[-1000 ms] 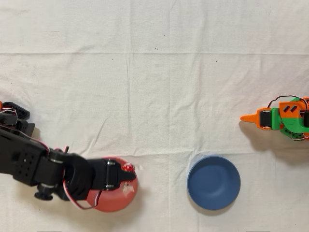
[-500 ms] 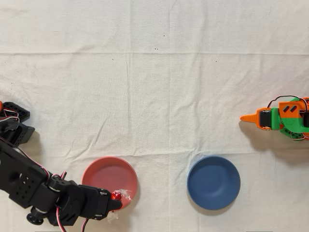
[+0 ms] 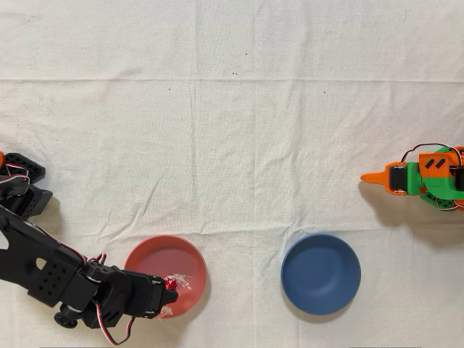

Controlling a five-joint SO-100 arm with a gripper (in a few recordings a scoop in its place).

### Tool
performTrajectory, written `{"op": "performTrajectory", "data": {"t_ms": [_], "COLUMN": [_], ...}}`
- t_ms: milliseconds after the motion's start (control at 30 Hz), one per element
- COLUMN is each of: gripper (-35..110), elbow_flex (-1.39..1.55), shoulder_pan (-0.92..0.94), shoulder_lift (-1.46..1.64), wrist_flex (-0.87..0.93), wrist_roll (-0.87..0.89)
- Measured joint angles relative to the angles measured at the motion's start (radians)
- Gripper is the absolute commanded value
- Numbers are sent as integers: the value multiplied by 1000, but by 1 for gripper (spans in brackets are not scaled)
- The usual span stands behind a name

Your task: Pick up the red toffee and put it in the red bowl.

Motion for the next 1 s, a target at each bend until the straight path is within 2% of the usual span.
{"op": "performTrajectory", "data": {"t_ms": [167,467,1000], "gripper": [12,38,39], "elbow_flex": [0,-2,-2], "shoulder_pan": [2,2,2], "shoulder_lift": [0,0,8], "wrist_flex": [6,9,23], "wrist_roll": [0,35,28]}}
